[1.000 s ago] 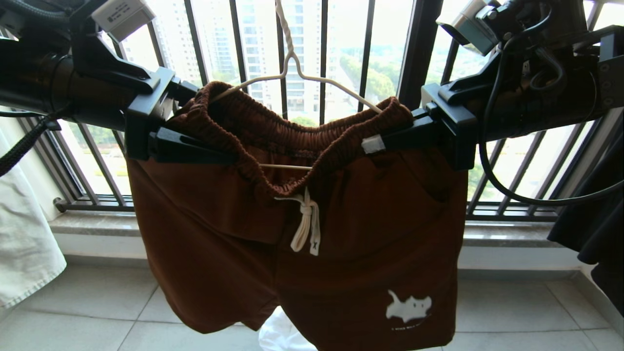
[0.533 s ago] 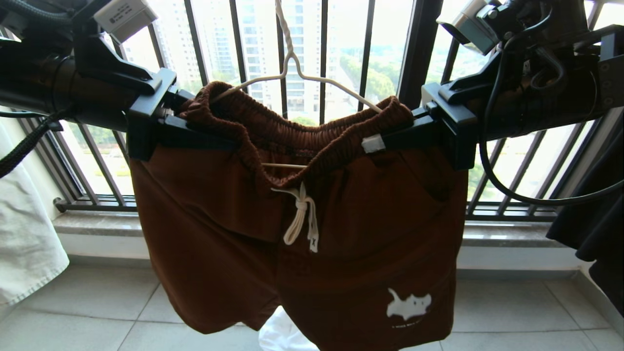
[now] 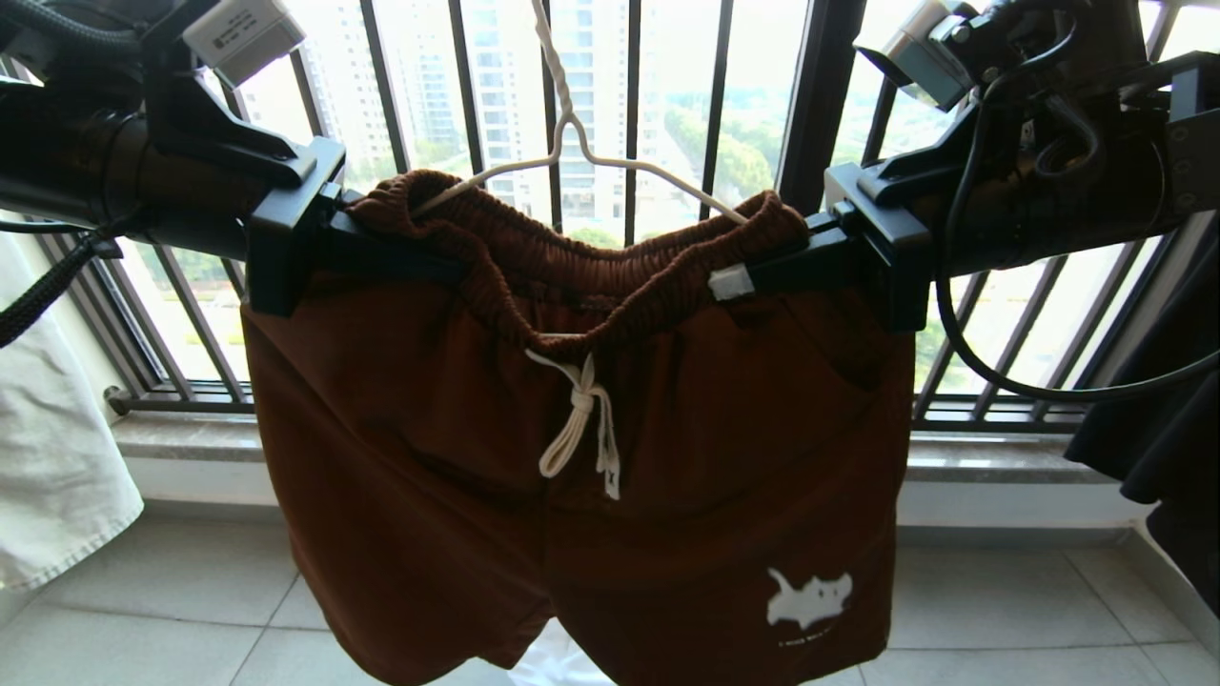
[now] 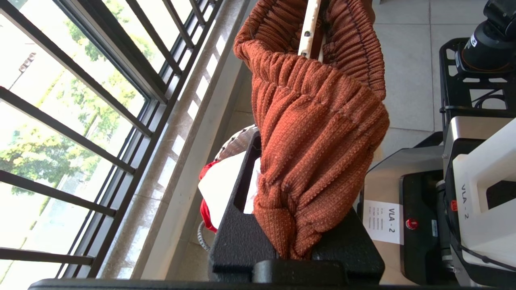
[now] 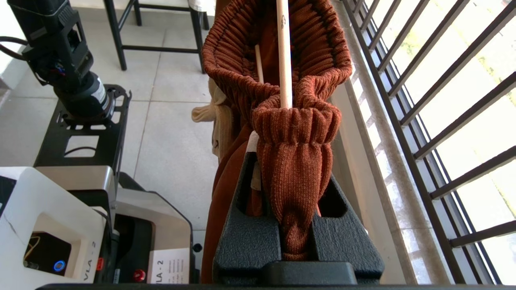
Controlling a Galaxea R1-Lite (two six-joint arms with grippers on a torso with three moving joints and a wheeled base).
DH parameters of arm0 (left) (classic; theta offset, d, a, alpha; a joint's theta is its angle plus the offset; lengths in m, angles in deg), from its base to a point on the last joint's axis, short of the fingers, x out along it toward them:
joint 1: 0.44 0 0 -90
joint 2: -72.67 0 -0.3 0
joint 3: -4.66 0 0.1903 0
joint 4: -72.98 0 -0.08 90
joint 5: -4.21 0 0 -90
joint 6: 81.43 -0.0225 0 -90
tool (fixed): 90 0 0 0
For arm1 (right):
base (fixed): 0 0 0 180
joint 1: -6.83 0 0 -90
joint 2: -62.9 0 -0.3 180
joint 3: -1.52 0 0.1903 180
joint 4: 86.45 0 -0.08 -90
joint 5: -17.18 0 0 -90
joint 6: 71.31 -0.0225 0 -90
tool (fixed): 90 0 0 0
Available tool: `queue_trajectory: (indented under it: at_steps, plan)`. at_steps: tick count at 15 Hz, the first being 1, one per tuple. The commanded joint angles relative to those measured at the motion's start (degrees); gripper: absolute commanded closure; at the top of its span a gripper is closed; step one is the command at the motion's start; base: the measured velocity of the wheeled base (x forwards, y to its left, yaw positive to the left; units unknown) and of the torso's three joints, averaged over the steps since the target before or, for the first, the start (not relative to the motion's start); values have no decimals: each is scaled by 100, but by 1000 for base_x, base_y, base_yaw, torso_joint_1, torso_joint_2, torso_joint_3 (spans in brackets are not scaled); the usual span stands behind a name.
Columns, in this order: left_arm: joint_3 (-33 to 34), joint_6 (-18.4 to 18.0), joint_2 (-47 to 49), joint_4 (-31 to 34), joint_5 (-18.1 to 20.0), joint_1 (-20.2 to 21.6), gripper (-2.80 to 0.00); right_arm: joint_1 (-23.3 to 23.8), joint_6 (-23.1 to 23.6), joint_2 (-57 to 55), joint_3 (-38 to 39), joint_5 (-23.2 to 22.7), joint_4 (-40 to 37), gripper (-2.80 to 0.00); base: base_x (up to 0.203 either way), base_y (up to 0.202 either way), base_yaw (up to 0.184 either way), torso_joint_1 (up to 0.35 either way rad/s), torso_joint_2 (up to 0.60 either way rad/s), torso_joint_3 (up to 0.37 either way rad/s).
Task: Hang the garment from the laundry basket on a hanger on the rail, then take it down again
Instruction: Hang the clothes rack on the clothesline
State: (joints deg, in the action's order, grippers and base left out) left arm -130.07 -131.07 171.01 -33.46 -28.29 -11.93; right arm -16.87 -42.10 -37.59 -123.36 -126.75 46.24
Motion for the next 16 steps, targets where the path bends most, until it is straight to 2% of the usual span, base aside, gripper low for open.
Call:
queue_trajectory:
  at_steps: [1, 5, 7, 8, 14, 16]
  plan:
    - [0, -29, -8, 28, 34, -2, 0, -3, 23, -24, 0, -30, -4, 0, 0, 0, 0, 0, 0, 0]
    - [0, -11, 27, 25, 58, -11, 0, 23, 41, -41, 5, -21, 12, 0, 0, 0, 0, 0, 0, 0]
    - [-8, 64, 36, 17, 269, -11, 0, 41, 41, -50, 0, -21, 30, 0, 0, 0, 0, 0, 0, 0]
    - [-8, 85, 27, 17, 278, -11, 0, 41, 35, -46, 0, -21, 27, -280, 0, 0, 0, 0, 0, 0]
    - [-16, 103, 18, 6, 280, -11, 0, 50, 32, -50, 0, -21, 21, -280, 0, 0, 0, 0, 0, 0]
    - [2, 211, 36, -142, 280, -2, 0, 94, 23, -32, 0, -21, 21, -280, 0, 0, 0, 0, 0, 0]
